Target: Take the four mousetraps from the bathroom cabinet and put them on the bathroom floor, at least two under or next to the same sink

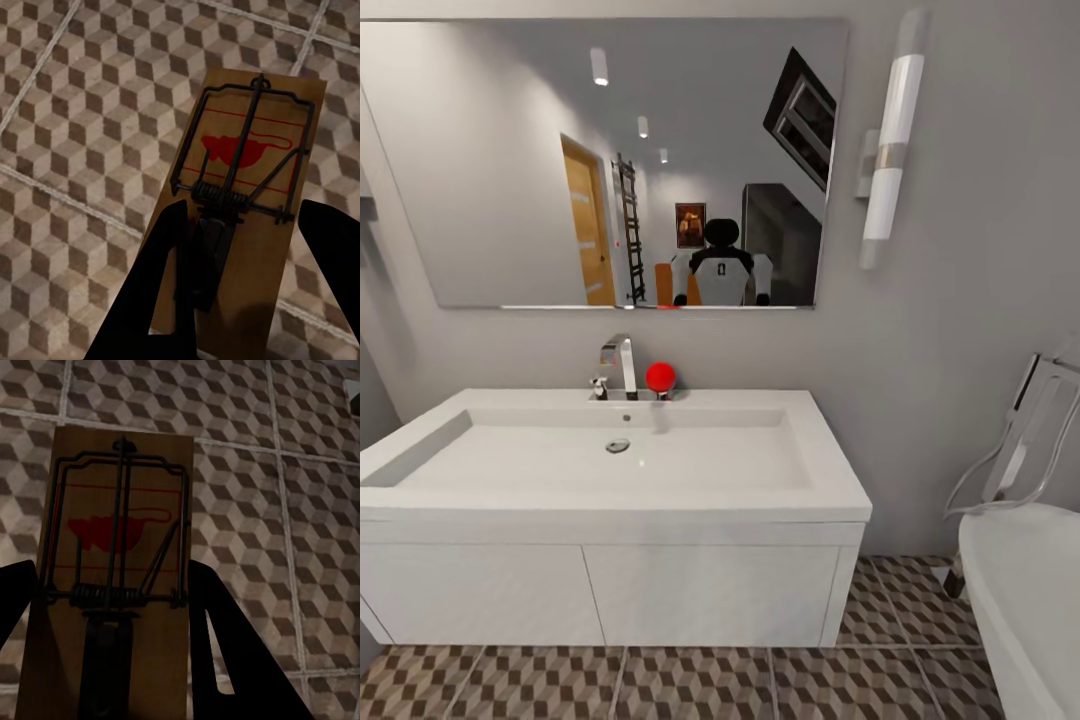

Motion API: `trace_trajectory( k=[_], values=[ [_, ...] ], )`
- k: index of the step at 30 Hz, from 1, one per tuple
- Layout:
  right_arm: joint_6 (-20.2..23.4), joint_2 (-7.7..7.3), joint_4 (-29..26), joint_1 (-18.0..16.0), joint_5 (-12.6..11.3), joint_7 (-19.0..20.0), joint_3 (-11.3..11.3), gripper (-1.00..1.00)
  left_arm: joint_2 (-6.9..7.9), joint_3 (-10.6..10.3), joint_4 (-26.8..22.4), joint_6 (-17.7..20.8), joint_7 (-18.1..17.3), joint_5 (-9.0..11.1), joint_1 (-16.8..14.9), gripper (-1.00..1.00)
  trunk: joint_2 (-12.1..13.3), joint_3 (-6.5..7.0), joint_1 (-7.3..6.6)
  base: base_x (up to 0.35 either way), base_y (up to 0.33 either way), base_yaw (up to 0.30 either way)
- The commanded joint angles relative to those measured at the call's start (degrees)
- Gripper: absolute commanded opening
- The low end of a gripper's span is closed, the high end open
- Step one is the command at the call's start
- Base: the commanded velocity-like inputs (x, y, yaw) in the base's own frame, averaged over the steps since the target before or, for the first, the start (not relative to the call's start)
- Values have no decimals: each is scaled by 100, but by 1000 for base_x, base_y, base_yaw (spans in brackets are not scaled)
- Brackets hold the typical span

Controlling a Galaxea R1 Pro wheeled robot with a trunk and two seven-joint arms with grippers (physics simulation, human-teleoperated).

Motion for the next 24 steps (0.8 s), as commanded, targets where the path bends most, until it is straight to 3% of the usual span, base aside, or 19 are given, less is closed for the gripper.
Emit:
trace_trajectory(
  k=[1, 24],
  values=[
    [-30, 2, 23, -9, -16, -17, 46, -100, -3, -33, 10, -11, 35, -23, -5, -100, -45, -24, 22, 0, 0, 0],
    [-30, 2, 23, -9, -19, -17, 39, -100, 1, -16, 10, -12, 35, -23, -5, -100, -967, -437, 527, 0, 0, 0]
  ],
)
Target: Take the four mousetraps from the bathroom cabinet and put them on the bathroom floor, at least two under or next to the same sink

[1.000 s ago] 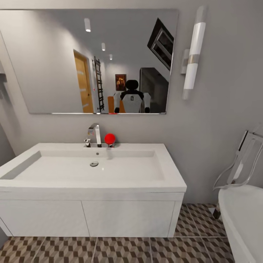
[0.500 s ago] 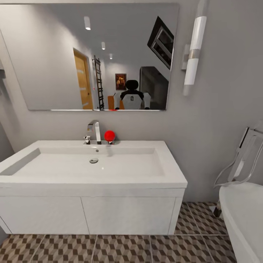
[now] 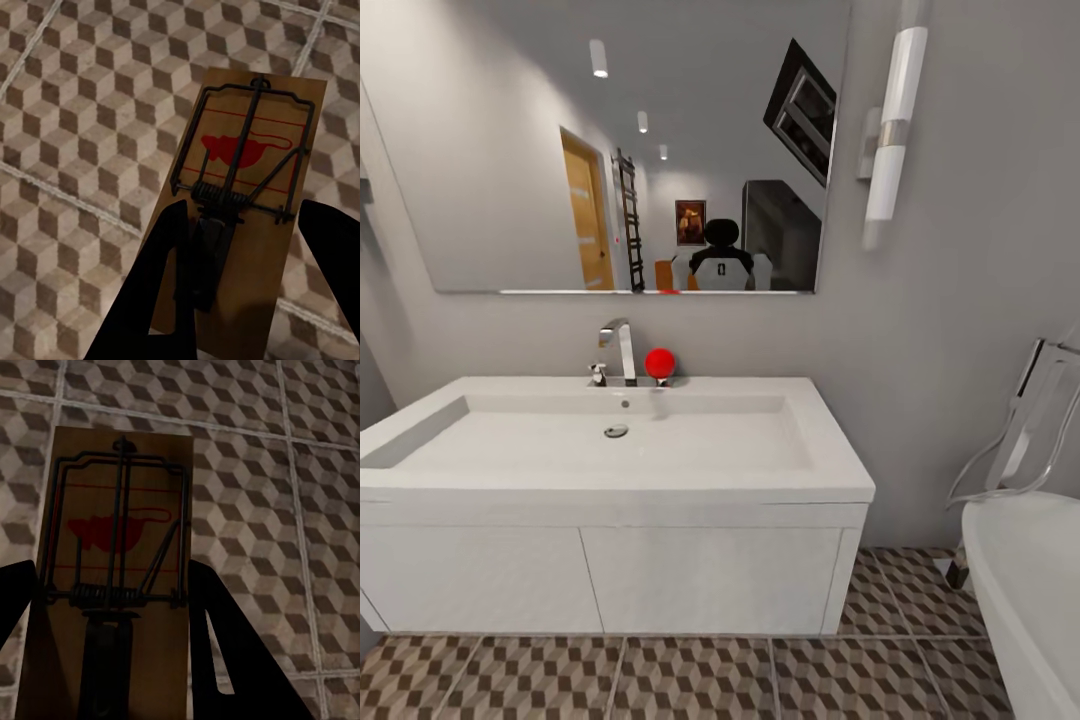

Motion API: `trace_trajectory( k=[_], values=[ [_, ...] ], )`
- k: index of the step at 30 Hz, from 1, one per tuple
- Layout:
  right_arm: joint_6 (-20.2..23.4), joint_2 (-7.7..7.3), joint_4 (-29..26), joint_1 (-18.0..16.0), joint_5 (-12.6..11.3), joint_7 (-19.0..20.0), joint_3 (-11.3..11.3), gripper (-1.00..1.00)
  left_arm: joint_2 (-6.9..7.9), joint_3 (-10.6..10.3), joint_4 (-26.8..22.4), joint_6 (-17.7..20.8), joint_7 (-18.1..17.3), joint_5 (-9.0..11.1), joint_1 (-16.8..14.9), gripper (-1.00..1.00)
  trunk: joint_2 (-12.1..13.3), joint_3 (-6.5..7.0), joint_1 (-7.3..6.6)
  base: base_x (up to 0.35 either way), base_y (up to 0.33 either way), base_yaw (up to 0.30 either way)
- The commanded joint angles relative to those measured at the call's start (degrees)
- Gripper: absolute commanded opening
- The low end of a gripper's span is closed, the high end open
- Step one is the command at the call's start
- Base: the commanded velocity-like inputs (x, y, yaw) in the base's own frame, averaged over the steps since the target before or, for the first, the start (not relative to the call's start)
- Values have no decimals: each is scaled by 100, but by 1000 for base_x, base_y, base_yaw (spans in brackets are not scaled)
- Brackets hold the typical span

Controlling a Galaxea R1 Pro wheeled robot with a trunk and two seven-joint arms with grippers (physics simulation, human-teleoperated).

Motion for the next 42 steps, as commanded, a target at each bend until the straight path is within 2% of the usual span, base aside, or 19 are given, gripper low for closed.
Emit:
trace_trajectory(
  k=[1, 34, 42],
  values=[
    [-30, 2, 22, -9, -15, -17, 48, -100, -3, -31, 10, -14, 34, -23, -5, -100, -44, -24, 22, 0, 0, 0],
    [-30, 2, 22, -9, -12, -17, 48, -100, -3, -24, 10, -23, 33, -23, -5, -100, -1368, -617, 747, 0, 0, 0],
    [-30, 2, 22, -9, -12, -17, 48, -100, 4, -47, 9, -44, -27, -23, -6, -100, -1368, -617, 747, 0, 0, 0]
  ],
)
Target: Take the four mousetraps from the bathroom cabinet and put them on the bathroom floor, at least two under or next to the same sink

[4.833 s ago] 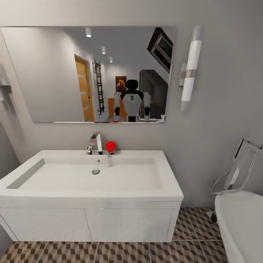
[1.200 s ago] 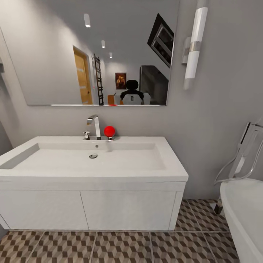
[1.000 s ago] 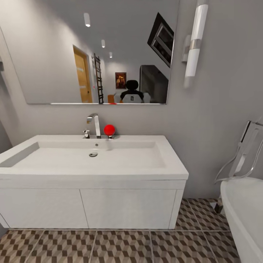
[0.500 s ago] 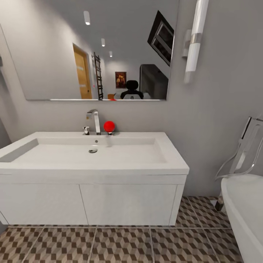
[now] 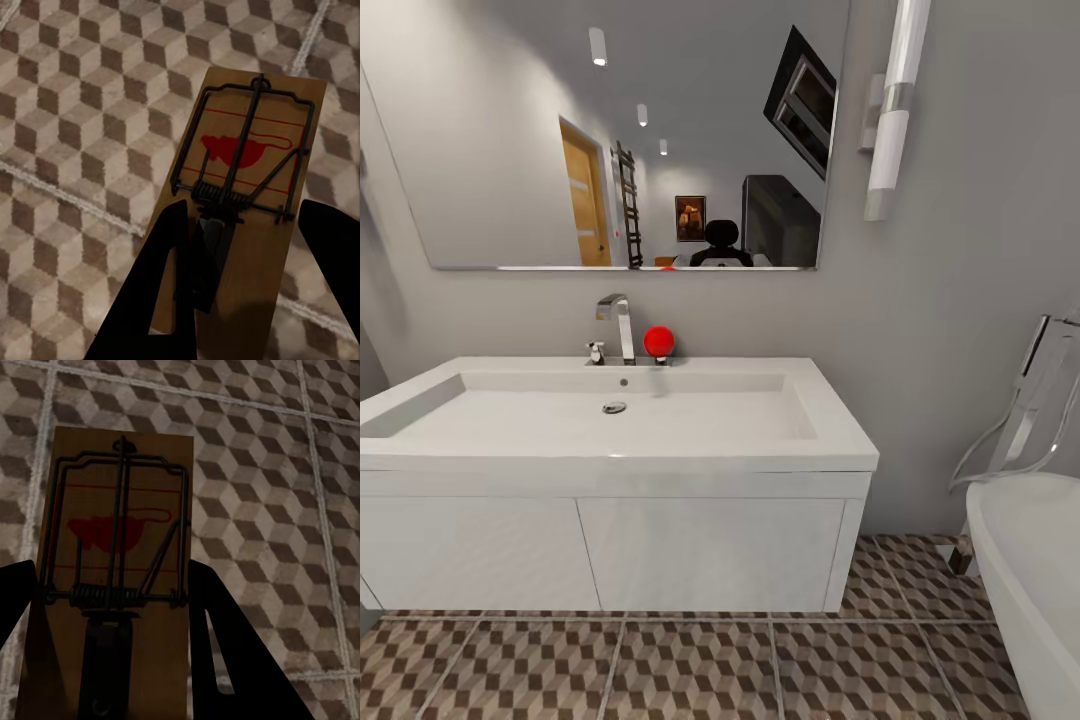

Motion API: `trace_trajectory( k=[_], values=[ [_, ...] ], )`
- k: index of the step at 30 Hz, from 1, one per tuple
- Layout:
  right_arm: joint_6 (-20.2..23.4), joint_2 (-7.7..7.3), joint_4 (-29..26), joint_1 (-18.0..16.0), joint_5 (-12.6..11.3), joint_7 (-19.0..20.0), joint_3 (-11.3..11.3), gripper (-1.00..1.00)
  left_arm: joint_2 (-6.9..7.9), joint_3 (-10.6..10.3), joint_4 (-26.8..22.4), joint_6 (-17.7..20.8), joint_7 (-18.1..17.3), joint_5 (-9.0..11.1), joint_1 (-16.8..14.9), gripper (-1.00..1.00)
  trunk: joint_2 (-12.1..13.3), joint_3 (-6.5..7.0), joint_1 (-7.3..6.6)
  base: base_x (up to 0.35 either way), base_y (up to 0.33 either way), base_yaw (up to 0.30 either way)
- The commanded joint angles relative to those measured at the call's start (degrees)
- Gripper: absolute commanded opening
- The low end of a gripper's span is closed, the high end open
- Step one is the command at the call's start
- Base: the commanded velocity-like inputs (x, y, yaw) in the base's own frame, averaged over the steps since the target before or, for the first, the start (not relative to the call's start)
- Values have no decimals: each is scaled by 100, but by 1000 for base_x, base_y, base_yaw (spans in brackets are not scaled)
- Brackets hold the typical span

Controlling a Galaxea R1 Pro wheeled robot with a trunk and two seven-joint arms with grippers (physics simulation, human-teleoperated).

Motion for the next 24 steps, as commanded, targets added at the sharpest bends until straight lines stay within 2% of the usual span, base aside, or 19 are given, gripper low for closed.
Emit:
trace_trajectory(
  k=[1, 11, 24],
  values=[
    [-30, 2, 23, -9, -16, -17, 48, -100, 8, -28, 10, -18, 29, -26, -4, -100, -3, -6, -1, 0, 0, 0],
    [-30, 2, 23, -9, -16, -17, 48, -100, -9, -24, 11, -37, 22, -32, -3, -100, -3, -6, -1, 31, 0, 0],
    [-30, 2, 23, -9, -16, -17, 48, -100, 4, -28, 11, -20, 35, -35, -3, -100, -3, -6, -1, 305, 0, 0]
  ],
)
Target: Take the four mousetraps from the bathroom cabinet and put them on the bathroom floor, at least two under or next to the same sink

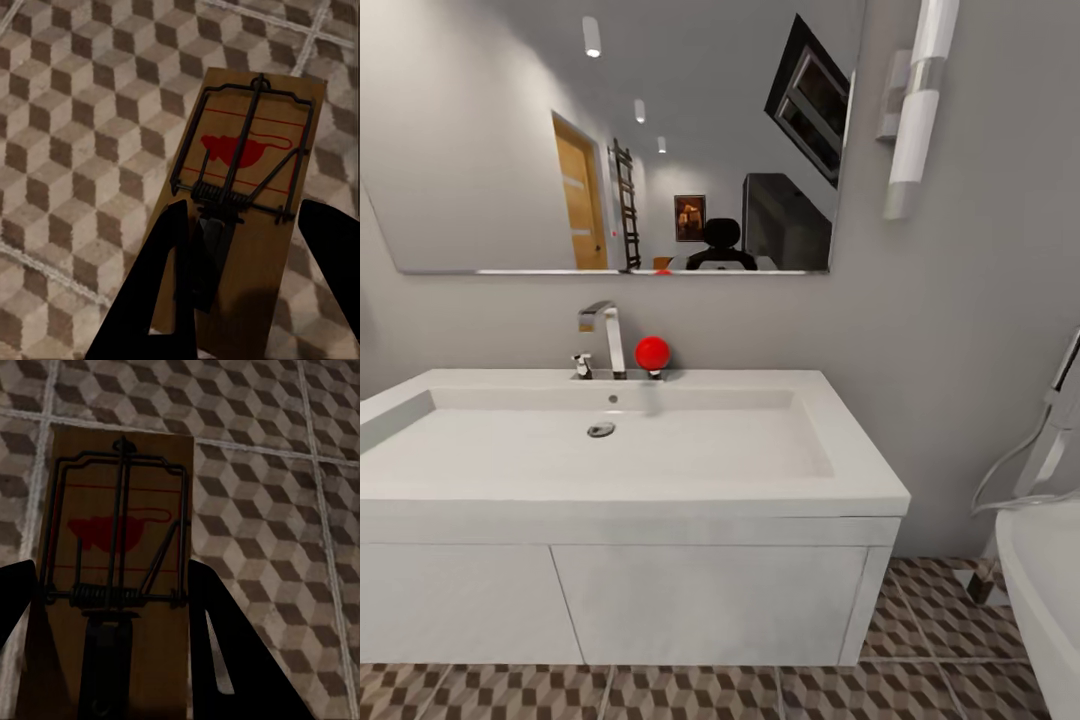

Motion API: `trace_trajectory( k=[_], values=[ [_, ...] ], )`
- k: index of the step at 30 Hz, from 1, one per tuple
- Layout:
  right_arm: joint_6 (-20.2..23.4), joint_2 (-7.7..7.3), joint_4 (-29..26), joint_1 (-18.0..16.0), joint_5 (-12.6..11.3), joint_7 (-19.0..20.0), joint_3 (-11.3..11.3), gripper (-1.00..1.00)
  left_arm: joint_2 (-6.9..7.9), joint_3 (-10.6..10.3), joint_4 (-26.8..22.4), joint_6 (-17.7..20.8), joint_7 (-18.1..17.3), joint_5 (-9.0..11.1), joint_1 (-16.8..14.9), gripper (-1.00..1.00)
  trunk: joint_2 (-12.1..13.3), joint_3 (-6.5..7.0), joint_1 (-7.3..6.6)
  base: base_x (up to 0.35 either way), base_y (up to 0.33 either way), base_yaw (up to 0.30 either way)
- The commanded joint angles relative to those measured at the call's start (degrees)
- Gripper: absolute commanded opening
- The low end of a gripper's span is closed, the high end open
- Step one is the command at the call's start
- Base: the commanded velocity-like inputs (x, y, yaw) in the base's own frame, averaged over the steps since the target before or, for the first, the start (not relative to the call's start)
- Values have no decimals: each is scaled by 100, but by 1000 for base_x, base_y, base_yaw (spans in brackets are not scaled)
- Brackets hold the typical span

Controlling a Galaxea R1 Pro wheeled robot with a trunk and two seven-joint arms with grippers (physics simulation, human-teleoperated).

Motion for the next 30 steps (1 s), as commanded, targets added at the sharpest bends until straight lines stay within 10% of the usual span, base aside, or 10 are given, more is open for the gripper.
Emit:
trace_trajectory(
  k=[1, 30],
  values=[
    [-30, 2, 23, -9, -16, -17, 48, -100, -4, -33, 10, -14, 36, -25, -5, -100, -3, -6, 3, 327, 0, 0],
    [-30, 2, 23, -9, -7, -17, 48, -100, -23, -57, 10, 20, 36, -18, -5, -100, -3, -6, 3, 48, 0, 0]
  ],
)
